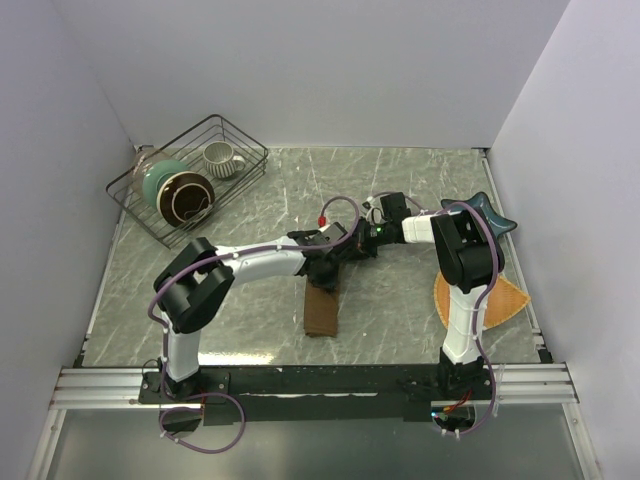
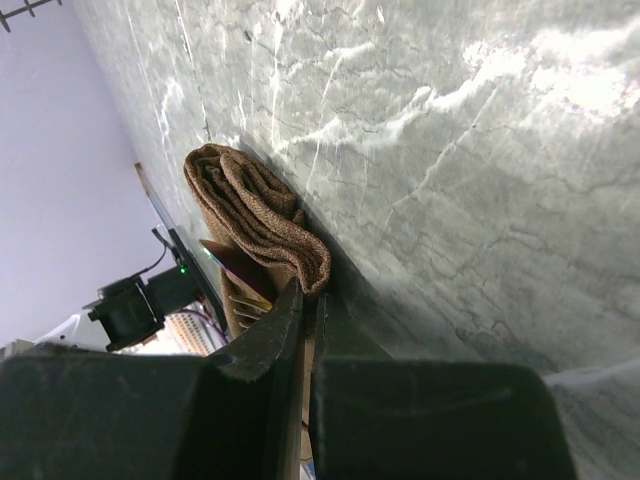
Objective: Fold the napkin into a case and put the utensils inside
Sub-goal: Insert the fork into the folded napkin.
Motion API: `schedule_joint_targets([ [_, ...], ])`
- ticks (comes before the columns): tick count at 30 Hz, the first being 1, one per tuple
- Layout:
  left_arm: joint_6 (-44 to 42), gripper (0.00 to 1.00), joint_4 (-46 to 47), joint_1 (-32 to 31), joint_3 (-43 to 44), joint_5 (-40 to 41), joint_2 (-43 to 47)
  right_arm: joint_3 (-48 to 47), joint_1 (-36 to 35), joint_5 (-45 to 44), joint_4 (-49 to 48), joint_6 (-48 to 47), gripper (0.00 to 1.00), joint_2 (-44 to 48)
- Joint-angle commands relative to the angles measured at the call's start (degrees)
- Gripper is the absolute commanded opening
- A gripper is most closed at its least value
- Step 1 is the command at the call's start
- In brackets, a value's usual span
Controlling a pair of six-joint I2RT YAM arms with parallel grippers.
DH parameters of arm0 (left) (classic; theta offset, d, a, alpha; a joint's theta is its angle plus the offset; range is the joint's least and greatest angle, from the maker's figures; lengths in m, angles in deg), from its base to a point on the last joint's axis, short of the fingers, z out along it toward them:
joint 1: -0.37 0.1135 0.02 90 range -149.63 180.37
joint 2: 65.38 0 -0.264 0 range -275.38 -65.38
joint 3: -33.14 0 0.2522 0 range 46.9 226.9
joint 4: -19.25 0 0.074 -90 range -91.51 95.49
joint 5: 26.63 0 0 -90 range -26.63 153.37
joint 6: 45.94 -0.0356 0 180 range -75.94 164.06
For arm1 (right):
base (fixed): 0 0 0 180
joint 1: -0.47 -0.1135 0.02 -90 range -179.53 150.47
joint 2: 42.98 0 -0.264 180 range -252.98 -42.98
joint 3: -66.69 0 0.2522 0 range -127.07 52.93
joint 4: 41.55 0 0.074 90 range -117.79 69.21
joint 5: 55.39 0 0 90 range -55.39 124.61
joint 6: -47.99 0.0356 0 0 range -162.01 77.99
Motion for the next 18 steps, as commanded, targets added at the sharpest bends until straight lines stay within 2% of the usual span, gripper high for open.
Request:
schedule_joint_targets([
  [1, -0.3, 0.39, -2.26, -0.95, 0.1, -1.02, 2.44, 0.32, 0.48, -2.91, -1.93, -1.23, 0.0, 2.4],
  [7, -3.54, 0.54, -2.7, 0.8, 4.75, 4.95, 4.55, 0.4, 0.57, -2.47, -1.49, -1.75, 0.0, 2.84],
  [8, -3.99, 0.59, -2.09, 1.24, 5.28, 5.49, 5.6, 0.49, 0.48, -2.47, -1.49, -1.75, 0.03, 3.1],
  [13, -8.46, 0.65, 2.48, 5.2, 6.25, 7.16, 10.43, -0.3, 0.48, -3.08, 0.79, -3.68, 0.33, 4.42],
  [15, -11.01, 0.68, 5.37, 7.04, 5.9, 7.25, 13.68, -1.26, 0.57, -3.52, 2.28, -4.47, 0.4, 5.3],
  [16, -12.24, 0.7, 6.61, 7.66, 5.81, 7.07, 14.82, -1.79, 0.57, -3.7, 2.9, -5.43, 0.5, 5.56],
  [18, -15.57, 0.73, 8.98, 9.67, 5.9, 6.64, 17.81, -3.54, 0.66, -4.05, 5.0, -6.41, 0.55, 6.44],
])
